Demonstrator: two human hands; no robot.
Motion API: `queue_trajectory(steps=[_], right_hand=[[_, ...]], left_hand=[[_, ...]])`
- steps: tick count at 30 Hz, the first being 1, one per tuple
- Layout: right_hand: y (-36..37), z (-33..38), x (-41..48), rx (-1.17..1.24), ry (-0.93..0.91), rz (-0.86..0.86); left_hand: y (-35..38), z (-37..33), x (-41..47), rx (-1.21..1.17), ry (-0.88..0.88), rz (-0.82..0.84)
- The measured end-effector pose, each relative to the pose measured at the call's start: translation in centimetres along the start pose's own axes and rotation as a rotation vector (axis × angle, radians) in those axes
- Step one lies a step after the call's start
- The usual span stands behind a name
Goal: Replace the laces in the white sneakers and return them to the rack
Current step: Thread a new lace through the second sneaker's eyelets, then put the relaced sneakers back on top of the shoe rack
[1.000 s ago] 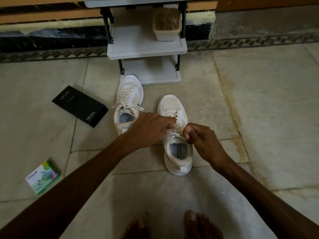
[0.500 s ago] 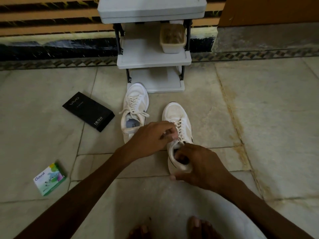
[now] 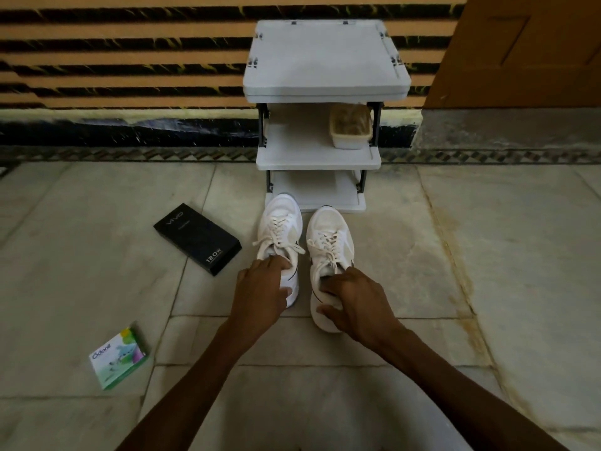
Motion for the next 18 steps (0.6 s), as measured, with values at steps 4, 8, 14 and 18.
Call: queue_trajectory(steps=[4,8,14,18], right_hand=[[-0.1,0.2,2.5,0.033,0.042,-0.022],[0.1,0.3,3.4,0.043,0.069,-0.028],[0.7,1.1,1.0,-0.081,0.188,-0.067],[1.1,1.2,1.7,0.037,0.166,-0.043]], left_hand=[[0.3,0.3,0.3,-0.141,-0.017,-0.073],[0.9,0.3,0.1,-0.227,-0.002,-0.098],[2.9,1.9,-0.1,-0.197,0.045,-0.094],[2.9,2.2,0.1,-0.195,0.081,-0.037]])
Point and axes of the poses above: each hand's wrist, its own x-axis towards the middle knuckle, its own y-axis out of the palm, z = x × y, the point moved 1 cm from there along x, towards the middle knuckle, and after that the axes turned 4 degrees about x, right-handed, at the moved point
